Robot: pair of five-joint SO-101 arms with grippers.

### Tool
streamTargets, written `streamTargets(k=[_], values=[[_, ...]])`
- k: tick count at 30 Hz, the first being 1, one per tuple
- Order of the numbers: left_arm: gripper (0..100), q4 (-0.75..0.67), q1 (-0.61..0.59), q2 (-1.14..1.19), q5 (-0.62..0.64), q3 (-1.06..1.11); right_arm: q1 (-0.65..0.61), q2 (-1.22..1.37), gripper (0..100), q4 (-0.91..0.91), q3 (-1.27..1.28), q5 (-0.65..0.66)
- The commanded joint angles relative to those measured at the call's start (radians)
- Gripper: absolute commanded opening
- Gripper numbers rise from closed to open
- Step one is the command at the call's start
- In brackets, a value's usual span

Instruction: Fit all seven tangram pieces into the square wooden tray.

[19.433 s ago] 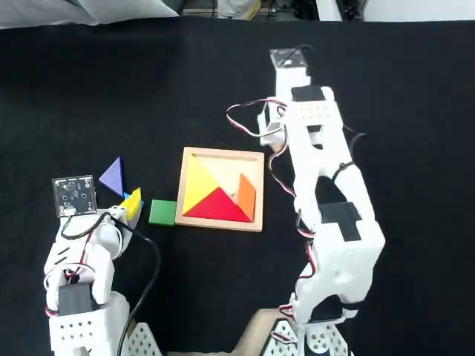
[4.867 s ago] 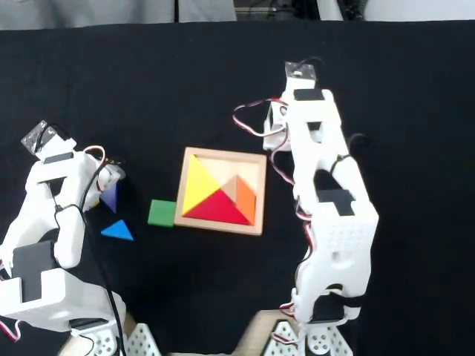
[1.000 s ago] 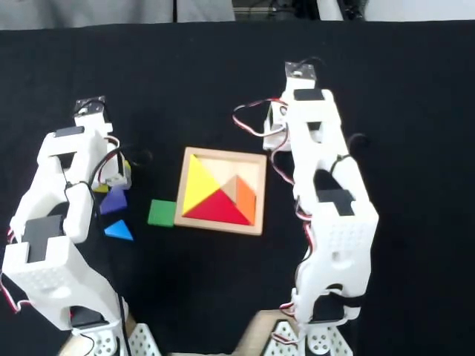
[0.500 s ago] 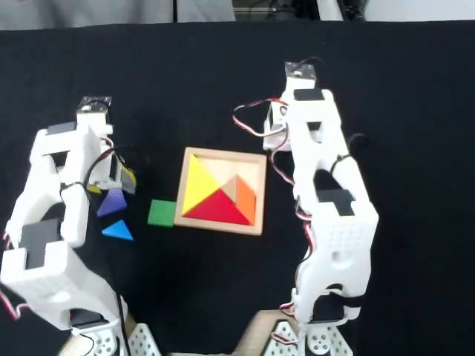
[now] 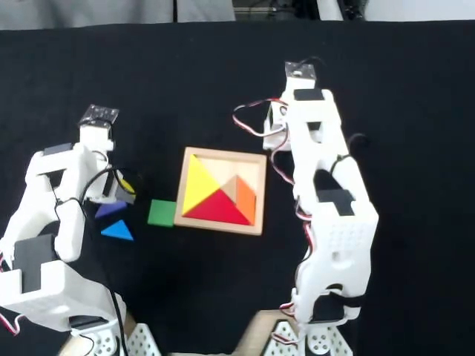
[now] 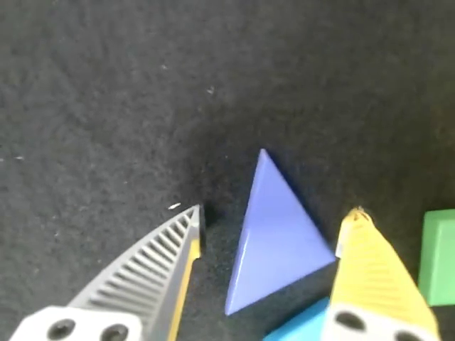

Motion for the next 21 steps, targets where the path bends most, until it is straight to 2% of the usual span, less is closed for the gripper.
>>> streamTargets(k=[1, 13, 17, 21], values=[[30, -0.011, -0.024, -0.048, -0.02, -0.004, 0.002, -0.008, 1.1, -0.017, -0.022, 0.008], [31, -0.005, -0.015, -0.014, -0.107, 0.012, 0.002, -0.008, 1.1, -0.032, -0.007, 0.008], [30, -0.003, 0.018, -0.008, -0.212, 0.015, 0.002, -0.008, 1.1, -0.032, -0.005, 0.008], [30, -0.003, 0.028, -0.008, -0.236, 0.012, 0.002, -0.008, 1.1, -0.032, -0.005, 0.008]])
